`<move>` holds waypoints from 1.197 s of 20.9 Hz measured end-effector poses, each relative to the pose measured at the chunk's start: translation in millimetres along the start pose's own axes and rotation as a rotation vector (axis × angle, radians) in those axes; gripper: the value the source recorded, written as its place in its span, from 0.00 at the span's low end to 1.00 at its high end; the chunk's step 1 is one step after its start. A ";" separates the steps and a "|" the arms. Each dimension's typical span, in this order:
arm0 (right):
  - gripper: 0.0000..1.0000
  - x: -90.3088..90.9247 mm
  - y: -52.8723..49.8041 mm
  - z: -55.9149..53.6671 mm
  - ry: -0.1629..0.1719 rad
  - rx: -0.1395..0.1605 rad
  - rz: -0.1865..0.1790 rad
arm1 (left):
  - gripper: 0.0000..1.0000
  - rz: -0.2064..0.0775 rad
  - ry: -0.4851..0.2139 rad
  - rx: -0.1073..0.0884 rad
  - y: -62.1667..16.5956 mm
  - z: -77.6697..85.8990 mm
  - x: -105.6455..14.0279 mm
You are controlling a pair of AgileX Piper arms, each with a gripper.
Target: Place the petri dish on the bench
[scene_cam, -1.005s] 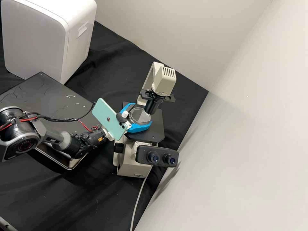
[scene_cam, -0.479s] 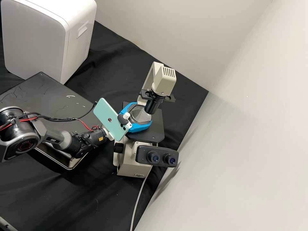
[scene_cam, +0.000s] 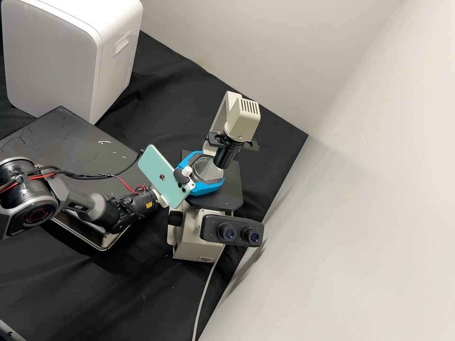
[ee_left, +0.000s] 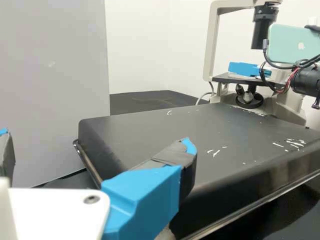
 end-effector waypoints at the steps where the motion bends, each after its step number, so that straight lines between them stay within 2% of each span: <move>1: 0.00 0.0 0.0 0.0 0.000 0.000 0.000 | 1.00 0.000 0.000 0.000 0.0 0.0 0.0; 6: 0.00 -1.9 -1.0 0.7 0.001 -0.001 -0.002 | 1.00 0.000 0.000 0.000 0.0 0.0 0.0; 10: 0.00 -12.5 -2.4 1.1 0.010 -0.003 -0.001 | 1.00 0.000 0.000 0.000 0.0 0.0 0.0; 19: 0.00 -44.2 -6.9 -11.1 0.034 0.042 -0.037 | 1.00 0.000 0.000 0.000 0.0 0.0 0.0; 25: 0.00 -57.6 -13.2 -22.1 0.057 0.043 -0.064 | 1.00 0.000 0.000 0.000 0.0 0.0 0.0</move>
